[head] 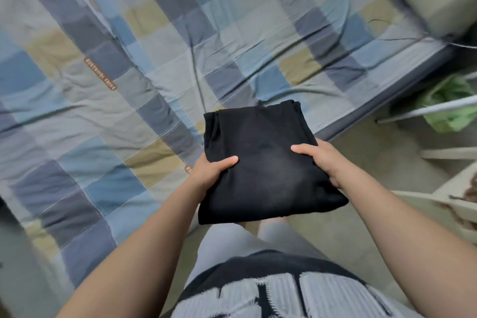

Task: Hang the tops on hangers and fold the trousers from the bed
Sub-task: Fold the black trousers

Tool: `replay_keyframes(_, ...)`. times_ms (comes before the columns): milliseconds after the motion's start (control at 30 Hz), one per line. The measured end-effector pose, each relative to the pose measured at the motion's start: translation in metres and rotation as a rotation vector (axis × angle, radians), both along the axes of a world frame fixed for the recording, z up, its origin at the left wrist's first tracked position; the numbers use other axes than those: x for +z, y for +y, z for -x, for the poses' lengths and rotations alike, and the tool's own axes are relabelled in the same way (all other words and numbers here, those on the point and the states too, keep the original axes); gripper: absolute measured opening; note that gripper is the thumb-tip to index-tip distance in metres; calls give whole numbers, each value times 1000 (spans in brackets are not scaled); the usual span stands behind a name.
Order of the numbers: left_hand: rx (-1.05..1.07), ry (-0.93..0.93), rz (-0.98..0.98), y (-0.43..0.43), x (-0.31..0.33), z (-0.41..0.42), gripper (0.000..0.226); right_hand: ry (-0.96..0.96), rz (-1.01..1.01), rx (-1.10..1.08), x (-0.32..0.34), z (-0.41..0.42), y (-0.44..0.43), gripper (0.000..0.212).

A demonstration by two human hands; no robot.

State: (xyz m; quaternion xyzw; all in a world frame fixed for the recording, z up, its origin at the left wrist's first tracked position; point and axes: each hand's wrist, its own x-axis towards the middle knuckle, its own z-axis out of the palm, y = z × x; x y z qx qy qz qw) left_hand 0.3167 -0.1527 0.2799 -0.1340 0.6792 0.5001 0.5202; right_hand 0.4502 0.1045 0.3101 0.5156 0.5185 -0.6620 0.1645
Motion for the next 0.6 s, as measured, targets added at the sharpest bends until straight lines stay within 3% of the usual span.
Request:
replay_keyframes(133, -118, 136, -57, 42, 47, -13, 61, 93, -106, -164, 58, -55, 14, 24)
replay_keyframes(333, -326, 292, -206, 129, 111, -58, 65, 194, -295, -401, 129, -155, 46, 32)
replay_keyframes(467, -470, 375, -327, 195, 152, -109, 71, 286, -409, -539, 171, -233, 70, 26)
replay_keyframes(600, -580, 490, -421, 261, 192, -180, 70, 339, -538, -672, 203, -324, 94, 35)
